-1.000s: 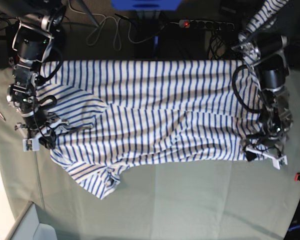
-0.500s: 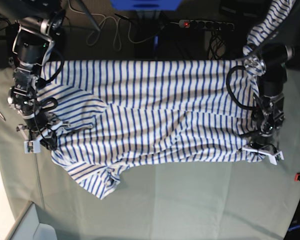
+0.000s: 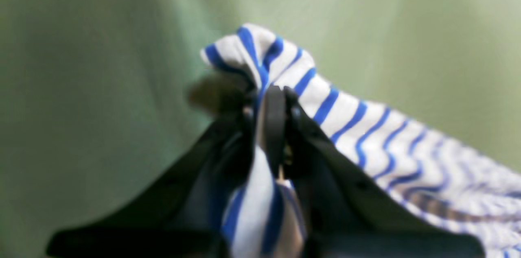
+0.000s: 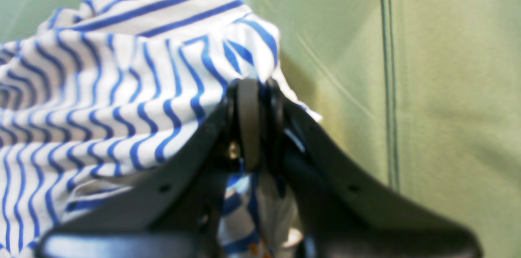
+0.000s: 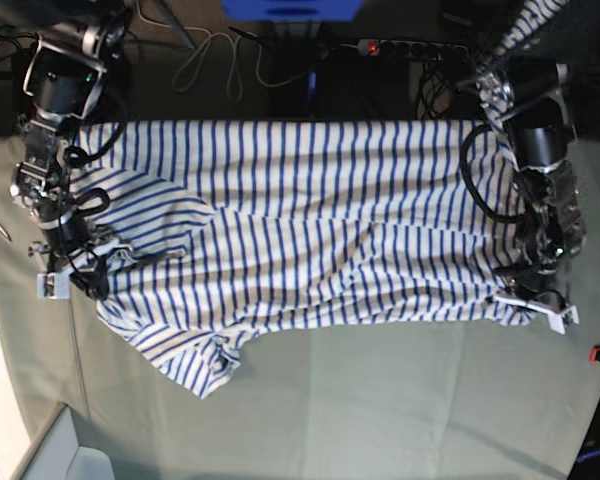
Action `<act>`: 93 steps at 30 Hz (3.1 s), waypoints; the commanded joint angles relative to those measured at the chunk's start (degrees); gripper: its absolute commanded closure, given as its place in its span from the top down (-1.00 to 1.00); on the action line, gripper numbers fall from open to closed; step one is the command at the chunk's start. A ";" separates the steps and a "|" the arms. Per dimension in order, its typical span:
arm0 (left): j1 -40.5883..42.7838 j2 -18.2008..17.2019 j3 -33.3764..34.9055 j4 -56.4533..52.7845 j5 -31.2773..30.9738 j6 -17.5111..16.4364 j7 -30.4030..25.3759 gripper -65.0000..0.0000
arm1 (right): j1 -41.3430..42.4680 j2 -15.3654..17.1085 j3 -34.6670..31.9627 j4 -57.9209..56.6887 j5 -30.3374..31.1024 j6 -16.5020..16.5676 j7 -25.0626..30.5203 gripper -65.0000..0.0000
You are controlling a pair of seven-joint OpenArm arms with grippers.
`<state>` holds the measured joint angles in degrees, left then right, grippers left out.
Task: Layout the t-shirt on the table in an organized manner, then fold the t-shirt properly
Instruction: 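Lift the gripped side edges with both grippers and fold them over the shoulder edge, then reach the right gripper down to grasp the loose hem corner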
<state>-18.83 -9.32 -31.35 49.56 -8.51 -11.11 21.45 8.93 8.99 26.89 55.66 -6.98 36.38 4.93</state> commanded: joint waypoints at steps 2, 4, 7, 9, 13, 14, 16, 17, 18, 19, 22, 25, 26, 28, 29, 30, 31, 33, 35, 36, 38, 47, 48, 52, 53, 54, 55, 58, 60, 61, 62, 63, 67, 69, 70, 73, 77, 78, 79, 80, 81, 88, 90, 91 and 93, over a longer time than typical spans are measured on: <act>0.41 -0.83 0.01 5.25 -2.08 -0.18 0.75 -1.00 | -0.18 0.37 -0.04 3.46 1.40 1.38 1.71 -1.00; 1.91 -0.83 0.10 8.86 -3.49 -0.18 2.33 -1.00 | -0.88 -0.60 0.14 5.40 1.40 1.55 1.71 -1.00; 4.54 -0.92 -0.25 14.66 -5.95 -0.18 6.11 -1.00 | -3.70 -0.86 0.23 9.88 2.02 1.64 1.71 -1.00; 7.09 -1.10 -0.25 18.44 -8.15 -0.18 8.22 -1.00 | -5.98 -0.95 0.23 12.78 5.09 1.64 1.71 -1.00; 11.84 -1.18 -0.34 23.89 -11.14 -0.18 9.36 -1.00 | -9.59 -0.77 0.23 16.21 8.96 1.64 1.62 -1.00; 12.98 -1.18 -0.34 25.12 -11.57 -0.18 9.45 -1.00 | -10.55 -0.69 0.23 16.91 9.75 1.64 1.62 -1.00; 15.53 -1.27 -0.34 27.05 -12.54 -0.18 9.45 -1.00 | -12.75 -0.60 0.75 18.41 11.16 1.64 1.71 -1.00; 16.76 -1.27 -0.34 28.20 -13.07 -0.18 9.45 -1.00 | -13.81 -0.60 1.54 19.11 11.69 1.64 1.80 -1.00; 18.08 -1.27 -0.60 29.34 -13.68 -0.18 9.45 -1.00 | -14.51 -0.69 2.25 19.64 12.30 1.64 1.88 -1.00; 19.14 -1.27 -1.57 30.48 -14.30 -0.18 9.45 -1.00 | -15.21 -0.69 2.86 20.17 12.92 1.64 1.88 -1.00; 21.86 -1.18 -3.68 32.59 -16.32 -0.18 9.54 -1.00 | -18.20 -0.77 4.01 22.10 14.94 1.73 1.88 -1.00; 23.62 -1.18 -4.65 32.86 -17.29 -0.18 9.54 -1.00 | -20.84 -0.77 4.71 22.36 16.70 1.90 2.06 -1.00; 24.24 -1.18 -5.00 32.86 -17.20 -0.18 9.54 -1.00 | -21.72 -0.77 4.80 22.36 17.58 2.61 2.06 -1.00; 25.56 -1.18 -5.96 32.86 -17.20 -0.27 9.54 -1.00 | -23.48 -0.86 4.80 22.28 19.16 3.62 2.06 -1.00; 25.99 -1.18 -6.05 32.86 -17.20 -0.27 9.54 -1.00 | -23.92 -0.86 4.80 22.10 19.60 3.62 2.06 -1.00; 26.35 -1.18 -6.14 32.94 -17.29 -0.27 9.54 -1.00 | -24.36 -0.86 4.80 22.10 19.69 3.62 2.06 -1.00; 26.79 -1.18 -6.23 32.94 -17.29 -0.27 9.54 -1.00 | -24.71 -0.95 4.80 22.10 19.95 3.62 2.06 -1.00; 27.75 -1.10 -6.93 32.94 -17.29 -0.27 9.54 -1.00 | -26.03 -0.95 4.80 22.28 20.04 3.62 2.06 -1.00; 28.46 -1.18 -7.37 32.94 -17.29 -0.27 9.54 -1.00 | -26.91 -0.95 4.80 22.19 20.04 3.62 2.06 -1.00; 28.90 -1.18 -7.37 32.94 -17.29 -0.27 9.54 -1.00 | -26.99 -0.95 4.80 22.10 20.04 3.62 2.06 -1.00; 29.60 -1.18 -7.55 32.94 -17.29 -0.27 9.54 -1.00 | -27.08 -0.95 4.80 22.01 19.86 3.62 2.06 -1.00; 28.37 -1.18 -7.81 32.24 -17.11 -0.27 9.45 -1.00 | -26.99 -0.95 4.45 22.01 19.60 3.62 1.97 -1.00; 28.10 -1.18 -7.72 32.15 -16.94 -0.27 9.54 -1.00 | -26.99 -0.95 4.45 22.01 19.60 3.62 1.97 -1.00; 28.10 -0.74 -7.55 32.07 -16.85 -0.27 9.54 -1.00 | -27.79 -0.95 4.45 22.01 19.51 3.62 1.88 -1.00; 28.10 -0.66 -7.55 31.80 -16.85 -0.27 9.54 -1.00 | -28.31 -0.86 4.36 22.01 19.51 3.62 1.88 -1.00; 28.10 -0.66 -7.55 31.10 -16.85 -0.27 9.54 -1.00 | -28.58 -0.86 4.18 22.01 19.51 3.62 1.80 -1.00; 28.10 -0.66 -7.55 30.31 -17.03 -0.27 9.54 -1.00 | -28.84 -0.77 3.65 22.01 19.51 3.62 1.71 -1.00; 28.10 -0.66 -7.55 28.55 -17.20 -0.27 9.54 -0.98 | -29.72 -0.60 2.34 22.01 19.51 3.62 1.62 -1.00; 28.10 -0.66 -7.55 27.93 -17.20 -0.27 9.54 -0.98 | -30.86 -0.51 1.98 22.10 19.51 3.62 1.62 -0.91; 28.10 -0.66 -7.55 27.85 -17.20 -0.27 9.54 -0.97 | -31.13 -0.51 1.98 22.10 19.51 3.62 1.62 -0.80; 28.10 -0.66 -7.55 27.85 -17.20 -0.27 9.54 -0.94 | -31.21 -0.51 1.98 22.10 19.51 3.62 1.62 -0.67; 28.19 -0.66 -7.55 27.85 -17.20 -0.27 9.54 -0.87 | -31.30 -0.33 1.98 22.10 19.51 3.62 1.62 -0.54; 28.28 -0.57 -7.55 28.20 -17.20 -0.27 9.54 -0.42 | -32.97 0.46 3.39 24.65 19.86 3.62 1.97 0.00; 28.28 -0.57 -7.55 28.20 -17.20 -0.27 9.54 -0.32 | -34.12 -0.07 7.00 27.55 20.04 3.62 1.97 0.17; 28.28 -0.57 -7.55 28.20 -17.20 -0.27 9.54 -0.33 | -34.20 -1.04 8.75 28.69 20.04 3.62 1.97 0.23; 28.28 -0.57 -7.55 28.20 -17.20 -0.27 9.54 -0.40 | -32.01 -1.83 10.78 31.24 19.69 3.62 1.62 0.26; 28.19 -0.57 -7.64 28.20 -17.20 -0.27 9.54 -0.48 | -24.71 1.95 2.69 29.31 15.47 3.62 -3.30 0.27; 28.19 -0.57 -7.64 28.20 -17.20 -0.27 9.54 -0.50 | -21.90 2.83 -0.48 27.73 13.62 3.62 -5.76 0.26; 28.10 -0.57 -7.64 28.02 -17.20 -0.27 9.54 -0.53 | -18.99 3.36 -2.76 25.97 11.95 3.62 -7.70 0.26; 28.10 -0.57 -7.64 28.02 -17.20 -0.27 9.54 -0.56 | -16.09 3.53 -4.08 23.86 10.54 3.62 -9.28 0.26; 28.10 -0.57 -7.64 28.20 -17.20 -0.27 9.54 -0.57 | -13.46 3.53 -4.70 21.48 9.40 3.62 -10.34 0.26; 27.93 -0.48 -7.64 27.85 -17.20 -0.27 9.54 -0.58 | -2.38 3.09 -10.24 7.42 3.42 3.62 -11.13 0.27; 27.14 -0.48 -7.64 27.76 -17.20 -0.27 9.54 -0.58 | -0.45 2.83 -10.76 4.52 2.02 3.62 -10.86 0.27; 27.05 -0.48 -7.64 27.67 -17.20 -0.27 9.54 -0.58 | 0.26 2.74 -10.85 3.29 1.49 3.62 -10.86 0.27; 26.96 -0.48 -7.64 27.67 -17.20 -0.27 9.54 -0.58 | 1.49 2.74 -10.85 1.18 1.40 3.62 -10.86 0.27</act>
<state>8.43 -8.91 -38.85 76.42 -25.19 -11.16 31.97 9.65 11.05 15.84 56.10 -6.02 39.72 -6.96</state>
